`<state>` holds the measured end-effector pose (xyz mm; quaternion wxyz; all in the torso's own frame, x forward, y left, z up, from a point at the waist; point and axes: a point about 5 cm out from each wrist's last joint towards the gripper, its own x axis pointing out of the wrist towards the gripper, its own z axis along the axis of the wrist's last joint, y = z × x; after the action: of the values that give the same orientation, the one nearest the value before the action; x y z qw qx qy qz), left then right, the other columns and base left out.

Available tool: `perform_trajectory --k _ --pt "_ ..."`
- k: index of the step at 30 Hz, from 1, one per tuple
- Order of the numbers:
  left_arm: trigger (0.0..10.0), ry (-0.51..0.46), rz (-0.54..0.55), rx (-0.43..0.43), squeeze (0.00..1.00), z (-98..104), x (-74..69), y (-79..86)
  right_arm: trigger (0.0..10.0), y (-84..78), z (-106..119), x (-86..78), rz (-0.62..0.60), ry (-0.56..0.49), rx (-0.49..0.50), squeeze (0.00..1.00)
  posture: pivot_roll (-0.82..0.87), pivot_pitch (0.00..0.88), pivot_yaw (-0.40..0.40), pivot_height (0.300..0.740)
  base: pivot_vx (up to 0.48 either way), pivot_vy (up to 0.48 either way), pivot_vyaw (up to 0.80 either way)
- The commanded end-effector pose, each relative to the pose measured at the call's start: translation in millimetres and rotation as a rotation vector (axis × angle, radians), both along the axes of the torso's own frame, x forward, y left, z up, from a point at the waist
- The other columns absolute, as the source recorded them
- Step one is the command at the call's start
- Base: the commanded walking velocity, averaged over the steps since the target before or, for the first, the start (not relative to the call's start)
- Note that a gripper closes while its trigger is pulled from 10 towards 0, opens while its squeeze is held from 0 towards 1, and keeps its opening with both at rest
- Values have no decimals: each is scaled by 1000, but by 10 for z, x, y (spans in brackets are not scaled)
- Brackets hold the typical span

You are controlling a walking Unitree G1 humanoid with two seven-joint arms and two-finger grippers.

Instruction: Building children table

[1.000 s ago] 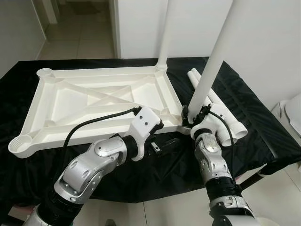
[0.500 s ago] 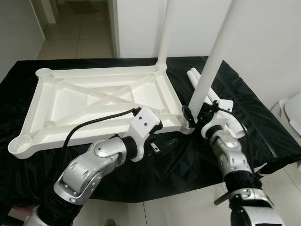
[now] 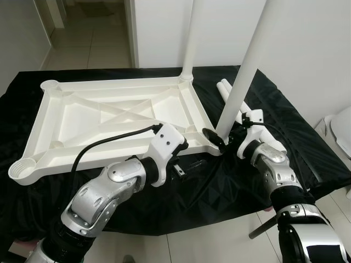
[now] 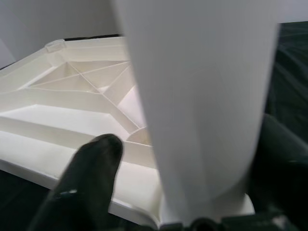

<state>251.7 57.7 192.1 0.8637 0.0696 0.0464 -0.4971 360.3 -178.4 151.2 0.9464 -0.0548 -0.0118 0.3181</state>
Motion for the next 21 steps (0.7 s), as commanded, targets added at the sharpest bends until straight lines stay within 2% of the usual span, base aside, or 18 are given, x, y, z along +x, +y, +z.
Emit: perform_trajectory --k 1,2,3,5,6,7,8,16,21 --pt "10000 -1 -52 6 0 32 -1 0 4196 34 -18 12 38 11 -41 0 -1 0 -6 740 0 0 0" --pt "10000 -3 -50 6 0 40 4 3 3059 42 -29 19 51 20 -52 0 1 0 -8 740 0 0 0" --pt "10000 -5 -49 6 0 46 5 4 2706 46 -40 22 58 29 -56 0 1 0 -8 740 0 0 0" --pt "10000 -5 -49 6 0 46 5 4 2706 46 -40 22 58 29 -56 0 1 0 -8 740 0 0 0" --pt "10000 -6 -49 5 0 50 4 6 1176 38 -50 26 71 40 -54 0 1 0 -8 740 0 0 0" --pt "10000 -6 -49 5 0 50 4 6 1176 38 -50 26 71 40 -54 0 1 0 -8 740 0 0 0" --pt "10000 -7 -48 5 0 53 6 6 0 24 -65 29 84 52 -55 0 1 0 -8 740 0 0 0" --pt "10000 -6 -46 2 0 55 1 8 0 -18 -151 0 74 86 -13 0 1 0 -11 740 0 0 0" --pt "10000 -3 -48 1 0 52 -6 5 0 -3 -190 -4 26 92 10 0 -4 3 -9 740 0 0 0"
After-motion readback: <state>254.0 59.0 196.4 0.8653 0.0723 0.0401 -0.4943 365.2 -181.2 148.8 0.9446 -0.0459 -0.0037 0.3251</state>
